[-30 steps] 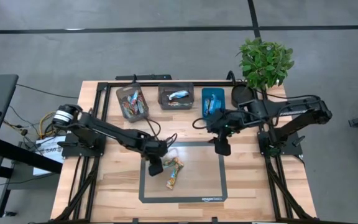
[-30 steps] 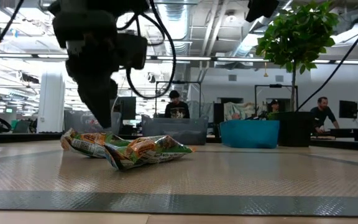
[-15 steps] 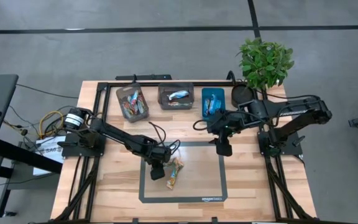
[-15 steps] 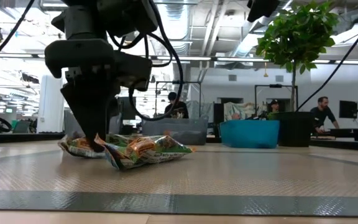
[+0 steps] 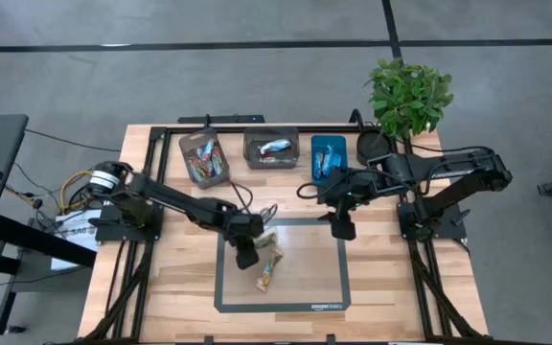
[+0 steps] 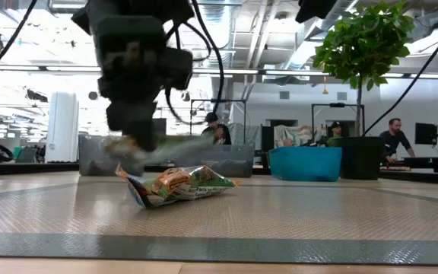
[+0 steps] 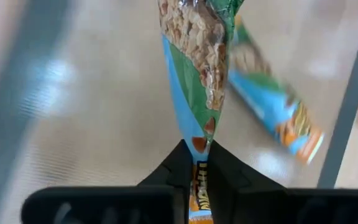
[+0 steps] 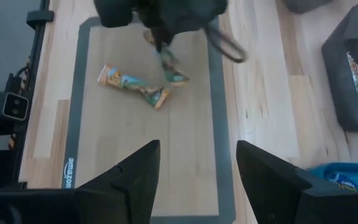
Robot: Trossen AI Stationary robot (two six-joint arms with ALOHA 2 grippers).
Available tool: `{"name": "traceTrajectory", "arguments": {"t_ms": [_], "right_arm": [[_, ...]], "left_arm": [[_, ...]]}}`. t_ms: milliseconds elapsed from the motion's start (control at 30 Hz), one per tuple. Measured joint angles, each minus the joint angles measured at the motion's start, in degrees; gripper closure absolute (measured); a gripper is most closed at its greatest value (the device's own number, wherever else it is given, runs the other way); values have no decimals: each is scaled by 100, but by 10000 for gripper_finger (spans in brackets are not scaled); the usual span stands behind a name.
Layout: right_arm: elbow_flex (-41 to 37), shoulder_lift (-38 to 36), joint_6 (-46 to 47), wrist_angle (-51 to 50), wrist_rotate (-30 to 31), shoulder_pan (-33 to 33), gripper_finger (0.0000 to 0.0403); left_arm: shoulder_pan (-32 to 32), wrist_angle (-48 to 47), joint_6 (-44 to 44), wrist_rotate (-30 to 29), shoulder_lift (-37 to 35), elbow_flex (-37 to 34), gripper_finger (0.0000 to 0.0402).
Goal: Pick and place Granola Bars by type
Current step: Put the yellow granola bar into the right black bin
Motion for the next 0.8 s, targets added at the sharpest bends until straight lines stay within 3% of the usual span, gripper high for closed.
{"name": "traceTrajectory", "arguments": {"t_ms": [167,367,500,700,800], "right_arm": [[0,-37,-90,389,45,-87,200],[7,-84,-90,1052,999,-512,201],[9,-80,-84,1322,1307,-882,201],[9,-76,74,1391,2653,-1310,201],[7,-76,72,1413,2828,-1576,201]], "left_arm": [[431,18,-235,-610,-676,5,394],[1443,278,-336,-1567,-1397,7,395],[2337,633,-192,-1818,-1593,7,393],[3568,1114,23,-1182,-1425,7,391],[4006,1434,33,-653,-1197,7,392]]}}
